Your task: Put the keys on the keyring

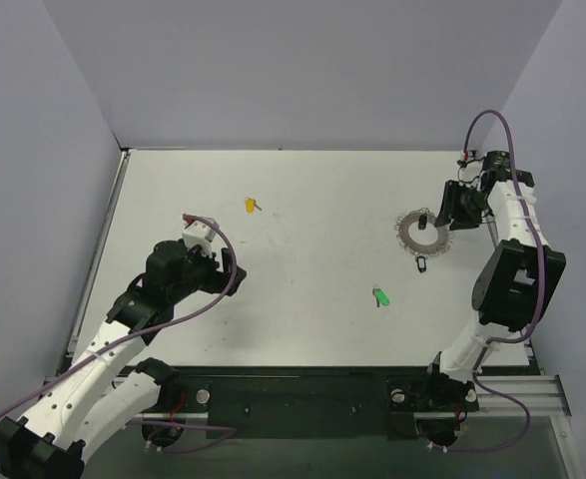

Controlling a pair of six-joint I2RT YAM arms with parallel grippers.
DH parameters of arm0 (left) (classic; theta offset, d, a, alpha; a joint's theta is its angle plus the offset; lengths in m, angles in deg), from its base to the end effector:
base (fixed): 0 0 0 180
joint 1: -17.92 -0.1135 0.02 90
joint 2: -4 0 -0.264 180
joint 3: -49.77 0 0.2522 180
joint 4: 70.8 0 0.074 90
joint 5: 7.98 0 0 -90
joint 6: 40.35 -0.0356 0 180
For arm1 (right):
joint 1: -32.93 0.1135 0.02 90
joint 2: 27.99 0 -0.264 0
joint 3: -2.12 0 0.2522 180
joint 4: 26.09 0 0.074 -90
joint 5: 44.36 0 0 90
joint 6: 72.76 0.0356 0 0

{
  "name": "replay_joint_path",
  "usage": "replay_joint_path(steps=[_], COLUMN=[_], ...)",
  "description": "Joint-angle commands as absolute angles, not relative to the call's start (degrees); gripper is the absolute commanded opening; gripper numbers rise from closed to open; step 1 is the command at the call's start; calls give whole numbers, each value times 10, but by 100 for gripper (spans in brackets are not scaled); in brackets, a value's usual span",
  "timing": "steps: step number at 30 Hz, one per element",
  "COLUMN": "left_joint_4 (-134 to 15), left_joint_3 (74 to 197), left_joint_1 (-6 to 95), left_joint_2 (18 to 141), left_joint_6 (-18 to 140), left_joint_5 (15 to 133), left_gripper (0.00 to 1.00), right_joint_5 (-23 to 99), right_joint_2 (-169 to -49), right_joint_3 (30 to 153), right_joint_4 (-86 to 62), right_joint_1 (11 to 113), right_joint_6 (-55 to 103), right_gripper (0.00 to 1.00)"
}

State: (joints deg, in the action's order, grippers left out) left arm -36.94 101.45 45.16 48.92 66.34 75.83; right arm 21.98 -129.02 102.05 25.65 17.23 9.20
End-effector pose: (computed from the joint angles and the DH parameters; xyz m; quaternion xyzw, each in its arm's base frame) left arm 0.1591 -0.0862 0.2798 0.1064 0.8457 -0.2376 0.4659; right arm 0.3765 -0.0910 0.2828 -0.0032 0.9300 0.1260 0.3452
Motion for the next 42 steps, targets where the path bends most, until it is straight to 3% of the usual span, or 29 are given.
replay_joint_path(steps=[1, 5, 15, 26, 42], left_joint_4=[-378, -387, -398, -400, -402], left_joint_3=[1020, 1019, 1014, 1015, 1014], left_joint_1=[440, 425, 409, 395, 389], left_joint_2=[468, 464, 472, 484, 491], left_joint_6=[634, 629, 629, 630, 630], left_joint_5=[783, 775, 749, 737, 731], left_gripper=[86, 86, 85, 85, 84], right_joint_5=[310, 281, 320, 376, 436], right_joint_2=[-1315, -1380, -1483, -1530, -1564], right_joint_3=[1068, 1125, 1217, 1221, 1234], right_joint_4=[286, 323, 420, 419, 392], right_joint_1=[170, 136, 119, 161, 189], right_joint_6=[131, 141, -68, -139, -155], right_gripper=[39, 38, 36, 28, 25])
